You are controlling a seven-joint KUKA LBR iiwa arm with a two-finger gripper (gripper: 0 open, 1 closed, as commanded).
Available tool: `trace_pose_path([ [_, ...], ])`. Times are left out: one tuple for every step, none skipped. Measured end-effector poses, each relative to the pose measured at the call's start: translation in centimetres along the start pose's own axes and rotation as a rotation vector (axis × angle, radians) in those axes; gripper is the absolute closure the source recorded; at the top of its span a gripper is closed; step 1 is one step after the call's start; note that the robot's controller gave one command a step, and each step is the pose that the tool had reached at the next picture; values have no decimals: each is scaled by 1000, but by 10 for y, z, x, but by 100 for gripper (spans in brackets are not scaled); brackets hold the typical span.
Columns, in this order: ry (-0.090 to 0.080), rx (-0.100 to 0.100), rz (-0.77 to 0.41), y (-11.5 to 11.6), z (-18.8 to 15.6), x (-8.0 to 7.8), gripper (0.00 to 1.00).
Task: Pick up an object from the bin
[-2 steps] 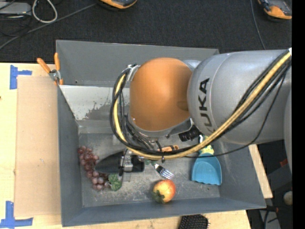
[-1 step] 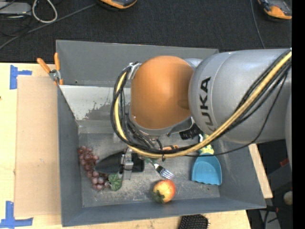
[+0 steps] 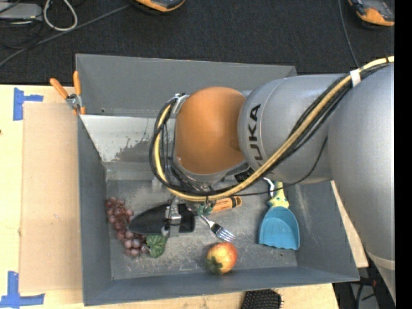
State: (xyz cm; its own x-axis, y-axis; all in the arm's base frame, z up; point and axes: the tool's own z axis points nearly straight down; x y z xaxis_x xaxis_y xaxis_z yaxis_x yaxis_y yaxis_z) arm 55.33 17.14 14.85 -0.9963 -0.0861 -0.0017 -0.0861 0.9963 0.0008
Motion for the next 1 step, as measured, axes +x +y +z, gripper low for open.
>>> trace_pose_path([
  [-5, -2, -110, -36, 83, -42, 0],
])
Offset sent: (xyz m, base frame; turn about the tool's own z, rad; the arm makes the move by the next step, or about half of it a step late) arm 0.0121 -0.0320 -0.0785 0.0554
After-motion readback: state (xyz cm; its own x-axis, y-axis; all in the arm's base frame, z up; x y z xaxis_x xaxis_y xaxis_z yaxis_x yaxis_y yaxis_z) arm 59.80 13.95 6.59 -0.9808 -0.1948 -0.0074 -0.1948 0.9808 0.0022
